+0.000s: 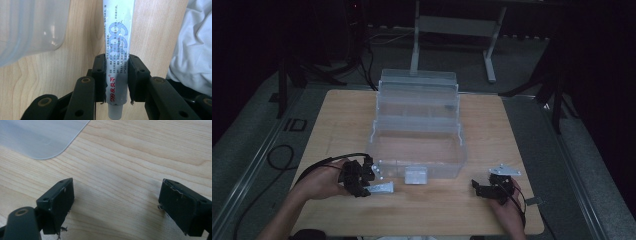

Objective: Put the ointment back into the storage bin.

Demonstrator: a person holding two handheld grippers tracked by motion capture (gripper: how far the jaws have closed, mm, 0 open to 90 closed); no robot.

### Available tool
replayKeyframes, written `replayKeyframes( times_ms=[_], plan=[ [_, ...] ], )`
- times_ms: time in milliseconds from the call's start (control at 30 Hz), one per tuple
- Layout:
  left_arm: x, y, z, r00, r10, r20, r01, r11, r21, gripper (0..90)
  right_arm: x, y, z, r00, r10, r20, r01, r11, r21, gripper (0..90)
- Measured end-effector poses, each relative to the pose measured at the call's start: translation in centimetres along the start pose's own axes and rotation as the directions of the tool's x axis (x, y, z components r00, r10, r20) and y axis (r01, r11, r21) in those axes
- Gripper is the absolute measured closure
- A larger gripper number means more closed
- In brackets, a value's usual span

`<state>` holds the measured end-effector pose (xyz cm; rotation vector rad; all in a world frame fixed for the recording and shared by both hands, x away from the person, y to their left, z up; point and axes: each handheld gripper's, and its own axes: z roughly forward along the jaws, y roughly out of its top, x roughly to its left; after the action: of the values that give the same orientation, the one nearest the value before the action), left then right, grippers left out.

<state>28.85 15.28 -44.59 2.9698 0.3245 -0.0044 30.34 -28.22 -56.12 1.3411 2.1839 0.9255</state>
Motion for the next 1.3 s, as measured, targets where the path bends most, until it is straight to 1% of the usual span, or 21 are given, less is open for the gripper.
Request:
replayKeyframes(
  times_ms=[233,367,433,500,567,667,700,767,867,967,1033,1200,1300],
  plan=[
    [0.0,0.0,-0.6,0.9999,0.011,-0.011,-0.011,0.9999,-0.01,70.8,0.0,0.0,0.0,1.0,0.0,0.0,0.0,1.0,0.0,12.8],
    [0.1,0.0,-1.1,0.9999,0.016,-0.006,-0.016,0.9995,-0.027,70.8,0.0,0.0,0.0,1.0,0.0,0.0,0.0,1.0,0.0,12.8],
    [0.2,-0.1,-1.5,0.9997,0.018,-0.016,-0.018,0.9993,-0.033,70.8,0.0,0.0,0.0,1.0,0.0,0.0,0.0,1.0,0.0,12.8],
    [0.2,-0.1,-1.7,0.9997,0.018,-0.017,-0.018,0.9993,-0.034,70.7,0.0,0.0,0.0,1.0,0.0,0.0,0.0,1.0,0.0,12.8],
    [0.3,-0.1,-2.0,0.9993,0.023,-0.029,-0.024,0.9994,-0.027,70.8,0.0,0.0,0.0,1.0,0.0,0.0,0.0,1.0,0.0,12.8],
    [0.4,0.0,-2.2,0.9993,0.021,-0.032,-0.022,0.9993,-0.031,70.8,0.0,0.0,0.0,1.0,0.0,0.0,0.0,1.0,0.0,12.8],
    [0.5,0.0,-2.5,0.9989,0.021,-0.043,-0.022,0.9993,-0.032,70.8,0.0,0.0,0.0,1.0,0.0,0.0,0.0,1.0,0.0,12.8],
    [0.7,0.1,-2.9,0.999,0.019,-0.041,-0.021,0.9989,-0.041,70.8,0.0,0.0,0.0,1.0,0.0,0.0,0.0,1.0,0.0,12.8],
    [0.8,0.1,-3.1,0.9988,0.022,-0.045,-0.024,0.999,-0.037,70.8,0.0,0.0,0.0,1.0,0.0,0.0,0.0,1.0,0.0,12.8],
    [1.1,0.3,-3.3,0.9988,0.033,-0.037,-0.035,0.9985,-0.042,70.8,0.0,0.0,0.0,1.0,0.0,0.0,0.0,1.0,0.0,12.8],
    [1.4,0.5,-3.6,0.9979,0.043,-0.048,-0.044,0.9984,-0.035,70.8,0.0,0.0,0.0,1.0,0.0,0.0,0.0,1.0,0.0,12.8],
    [1.9,0.5,-3.9,0.9971,0.05,-0.056,-0.053,0.9971,-0.055,70.8,0.0,0.0,0.0,1.0,0.002,0.0,-0.002,1.0,0.0,12.8],
    [2.3,0.7,-4.0,0.9961,0.061,-0.063,-0.064,0.9969,-0.045,70.8,0.0,0.0,0.0,1.0,0.002,0.0,-0.002,1.0,0.0,12.8]
  ],
)
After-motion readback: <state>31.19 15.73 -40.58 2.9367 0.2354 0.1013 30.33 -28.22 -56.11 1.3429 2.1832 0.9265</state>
